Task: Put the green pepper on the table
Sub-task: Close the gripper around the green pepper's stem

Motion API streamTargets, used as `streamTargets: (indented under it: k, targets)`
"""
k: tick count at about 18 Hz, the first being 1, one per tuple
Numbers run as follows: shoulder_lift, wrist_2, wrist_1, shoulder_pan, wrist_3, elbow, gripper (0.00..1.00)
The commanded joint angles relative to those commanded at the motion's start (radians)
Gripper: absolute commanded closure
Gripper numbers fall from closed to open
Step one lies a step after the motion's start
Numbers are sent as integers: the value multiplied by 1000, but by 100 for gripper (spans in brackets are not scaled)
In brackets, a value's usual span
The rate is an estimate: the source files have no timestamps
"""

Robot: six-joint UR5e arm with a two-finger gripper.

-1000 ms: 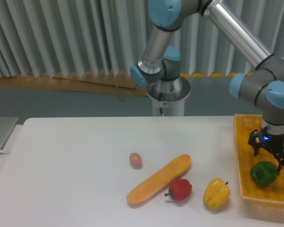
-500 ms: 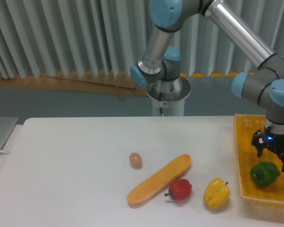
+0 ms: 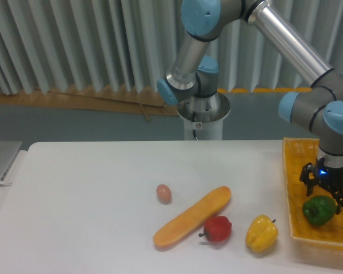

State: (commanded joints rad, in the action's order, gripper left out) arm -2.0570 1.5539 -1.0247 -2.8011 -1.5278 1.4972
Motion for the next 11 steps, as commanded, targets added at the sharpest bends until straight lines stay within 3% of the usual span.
streamTargets:
  k: [9,10,11]
  targets:
    - [-18,0,9,2,-9,5,0]
    - [-20,2,9,2,-6,5,3]
    - [-20,2,9,2,-6,5,19]
